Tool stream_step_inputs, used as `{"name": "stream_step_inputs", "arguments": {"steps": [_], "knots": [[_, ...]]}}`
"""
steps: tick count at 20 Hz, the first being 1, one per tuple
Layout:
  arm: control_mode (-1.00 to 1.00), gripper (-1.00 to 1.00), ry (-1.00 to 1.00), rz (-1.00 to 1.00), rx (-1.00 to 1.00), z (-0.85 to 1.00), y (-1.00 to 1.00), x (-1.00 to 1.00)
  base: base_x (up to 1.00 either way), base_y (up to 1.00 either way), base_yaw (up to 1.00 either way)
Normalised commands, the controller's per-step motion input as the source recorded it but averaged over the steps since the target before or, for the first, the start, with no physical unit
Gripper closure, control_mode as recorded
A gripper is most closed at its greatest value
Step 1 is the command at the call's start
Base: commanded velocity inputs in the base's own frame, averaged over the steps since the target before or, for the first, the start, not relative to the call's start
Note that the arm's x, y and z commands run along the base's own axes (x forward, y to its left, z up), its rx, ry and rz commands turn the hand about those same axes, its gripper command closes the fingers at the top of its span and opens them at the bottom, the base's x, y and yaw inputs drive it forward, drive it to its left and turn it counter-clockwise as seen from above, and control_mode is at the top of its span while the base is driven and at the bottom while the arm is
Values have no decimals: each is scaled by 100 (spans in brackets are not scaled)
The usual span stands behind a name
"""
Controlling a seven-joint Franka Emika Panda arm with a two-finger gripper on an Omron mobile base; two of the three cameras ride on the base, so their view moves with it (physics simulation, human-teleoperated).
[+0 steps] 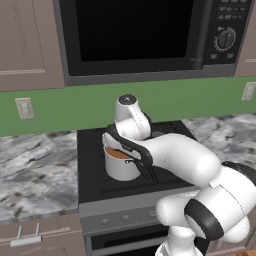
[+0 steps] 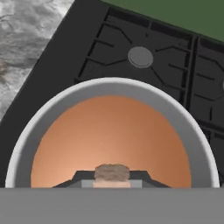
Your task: Pick up the sugar cube(s) and place them in the saucepan with hot chocolate.
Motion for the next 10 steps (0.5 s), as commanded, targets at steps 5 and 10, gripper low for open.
{"name": "stream_step_inputs", "arguments": {"steps": [5, 10], "knots": [[-100, 100, 18, 0, 0, -16, 0, 21, 0, 0, 0], [-100, 100, 15, 0, 0, -17, 0, 16, 0, 0, 0]]}}
